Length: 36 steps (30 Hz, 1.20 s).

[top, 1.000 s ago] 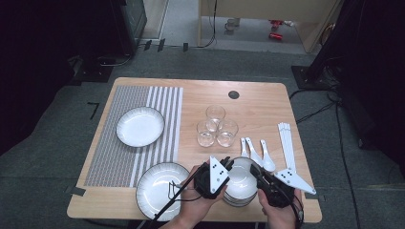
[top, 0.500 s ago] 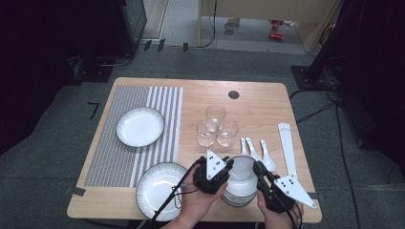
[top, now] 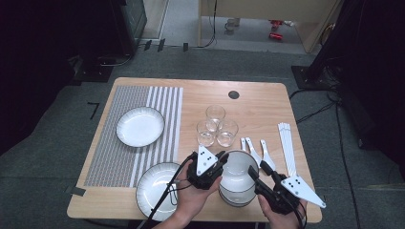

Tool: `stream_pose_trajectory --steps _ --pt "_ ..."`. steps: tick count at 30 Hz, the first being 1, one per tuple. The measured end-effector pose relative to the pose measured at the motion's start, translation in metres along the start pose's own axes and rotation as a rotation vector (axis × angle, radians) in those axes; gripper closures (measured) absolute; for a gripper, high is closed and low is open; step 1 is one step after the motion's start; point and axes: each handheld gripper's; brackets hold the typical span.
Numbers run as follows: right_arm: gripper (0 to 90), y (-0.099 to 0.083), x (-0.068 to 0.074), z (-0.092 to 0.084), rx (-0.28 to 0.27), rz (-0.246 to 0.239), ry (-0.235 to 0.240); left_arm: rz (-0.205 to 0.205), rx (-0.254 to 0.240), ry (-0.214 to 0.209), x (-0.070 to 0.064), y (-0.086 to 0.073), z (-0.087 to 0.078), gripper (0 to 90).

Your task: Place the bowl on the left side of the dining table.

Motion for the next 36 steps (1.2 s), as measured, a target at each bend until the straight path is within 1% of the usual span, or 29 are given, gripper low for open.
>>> stream_pose_trajectory --steps 3,4,6,9,10,11,12,14,18,20,27,31,36 --pt "41.6 0.004 -0.001 -0.004 -0.011 0.002 0.007 -0.019 -0.006 0.006 0.009 0.003 -0.002 83.0" --pt "39.0 0.006 -0.002 -0.005 -0.016 0.002 0.011 -0.02 -0.007 0.009 0.011 0.004 -0.003 83.0" --pt "35.3 0.008 -0.004 -0.007 -0.02 0.003 0.025 -0.022 -0.013 0.02 0.016 0.006 -0.005 83.0" --pt "32.3 0.009 -0.004 -0.008 -0.021 0.001 0.049 -0.026 -0.019 0.028 0.02 0.007 -0.007 83.0" --pt "32.2 0.01 -0.004 -0.008 -0.022 0.0 0.04 -0.032 -0.022 0.03 0.022 0.007 -0.007 83.0" --pt "30.3 0.01 -0.005 -0.008 -0.02 -0.011 0.022 -0.041 -0.023 0.031 0.025 0.008 -0.008 83.0" --pt "29.4 0.009 -0.006 -0.009 -0.015 -0.02 0.021 -0.044 -0.027 0.034 0.029 0.009 -0.009 83.0" --pt "28.6 0.009 -0.011 -0.01 -0.018 -0.005 0.019 -0.048 -0.035 0.045 0.034 0.01 -0.011 83.0" --pt "24.5 0.009 -0.02 -0.009 0.003 -0.003 0.018 -0.059 -0.05 0.064 0.045 0.013 -0.017 83.0" --pt "24.2 0.008 -0.023 -0.009 0.011 0.004 0.009 -0.066 -0.057 0.074 0.05 0.014 -0.019 83.0" --pt "22.3 0.005 -0.032 -0.009 0.01 -0.012 -0.011 -0.086 -0.083 0.115 0.07 0.017 -0.027 83.0" --pt "22.4 0.003 -0.038 -0.007 0.022 -0.004 -0.027 -0.098 -0.092 0.135 0.082 0.017 -0.03 83.0" --pt "22.4 -0.001 -0.044 -0.005 0.036 0.005 -0.047 -0.099 -0.101 0.169 0.098 0.016 -0.037 83.0"
Point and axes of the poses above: each handheld gripper's, and its own axes: z roughly forward along the jaws, y roughly out of its top, x roughly to its left
